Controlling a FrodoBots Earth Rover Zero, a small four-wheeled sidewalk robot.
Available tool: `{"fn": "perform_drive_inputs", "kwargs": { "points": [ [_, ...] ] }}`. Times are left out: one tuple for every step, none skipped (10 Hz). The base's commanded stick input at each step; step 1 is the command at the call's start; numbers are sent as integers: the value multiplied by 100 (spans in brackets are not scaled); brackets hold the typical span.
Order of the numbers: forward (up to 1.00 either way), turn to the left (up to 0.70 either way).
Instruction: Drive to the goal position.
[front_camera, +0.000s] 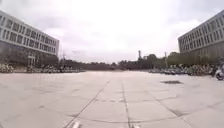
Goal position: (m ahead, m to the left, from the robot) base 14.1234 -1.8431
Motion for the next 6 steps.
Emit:
{"fn": "perform_drive_inputs", "kwargs": {
  "points": [
    [70,0],
    [70,0],
    [70,0],
    [70,0],
    [70,0],
    [70,0]
  ]
}}
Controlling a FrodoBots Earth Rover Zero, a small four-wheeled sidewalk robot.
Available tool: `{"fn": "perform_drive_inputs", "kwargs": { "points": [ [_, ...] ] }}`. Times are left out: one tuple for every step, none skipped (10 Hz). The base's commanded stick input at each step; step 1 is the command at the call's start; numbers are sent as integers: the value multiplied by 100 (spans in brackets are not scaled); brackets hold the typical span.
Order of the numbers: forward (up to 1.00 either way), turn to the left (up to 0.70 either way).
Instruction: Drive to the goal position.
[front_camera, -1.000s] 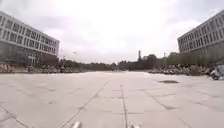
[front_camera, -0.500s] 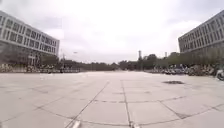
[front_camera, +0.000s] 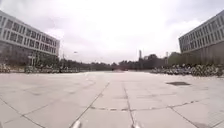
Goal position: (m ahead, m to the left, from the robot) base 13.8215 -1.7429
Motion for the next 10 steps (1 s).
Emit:
{"fn": "perform_drive_inputs", "kwargs": {
  "points": [
    [70,0],
    [70,0],
    [70,0],
    [70,0],
    [70,0],
    [70,0],
    [70,0],
    [70,0],
    [70,0],
    [70,0]
  ]
}}
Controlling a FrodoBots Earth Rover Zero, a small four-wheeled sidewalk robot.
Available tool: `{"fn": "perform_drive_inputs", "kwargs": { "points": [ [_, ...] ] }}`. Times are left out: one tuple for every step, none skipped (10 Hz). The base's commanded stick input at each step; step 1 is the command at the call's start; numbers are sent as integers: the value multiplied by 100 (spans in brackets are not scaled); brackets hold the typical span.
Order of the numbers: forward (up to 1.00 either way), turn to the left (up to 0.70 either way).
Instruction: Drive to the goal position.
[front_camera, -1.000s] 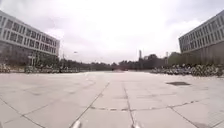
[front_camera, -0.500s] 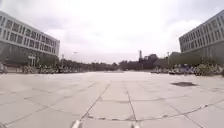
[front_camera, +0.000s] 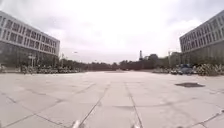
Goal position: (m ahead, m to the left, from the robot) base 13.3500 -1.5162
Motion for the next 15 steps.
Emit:
{"fn": "perform_drive_inputs", "kwargs": {
  "points": [
    [70,0],
    [70,0],
    [70,0],
    [70,0],
    [70,0],
    [70,0],
    [70,0],
    [70,0],
    [70,0],
    [70,0],
    [70,0],
    [70,0],
    [70,0],
    [70,0],
    [70,0]
  ]
}}
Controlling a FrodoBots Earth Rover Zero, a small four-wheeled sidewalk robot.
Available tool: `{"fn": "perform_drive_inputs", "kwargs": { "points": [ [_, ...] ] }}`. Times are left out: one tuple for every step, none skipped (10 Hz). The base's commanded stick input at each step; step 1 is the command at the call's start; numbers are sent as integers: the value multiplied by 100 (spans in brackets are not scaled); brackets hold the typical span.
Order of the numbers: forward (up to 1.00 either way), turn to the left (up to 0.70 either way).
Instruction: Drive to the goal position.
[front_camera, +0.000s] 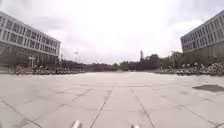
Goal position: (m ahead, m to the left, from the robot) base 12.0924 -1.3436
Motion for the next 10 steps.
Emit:
{"fn": "perform_drive_inputs", "kwargs": {
  "points": [
    [70,0],
    [70,0],
    [70,0],
    [70,0],
    [70,0],
    [70,0],
    [70,0],
    [70,0],
    [70,0],
    [70,0]
  ]
}}
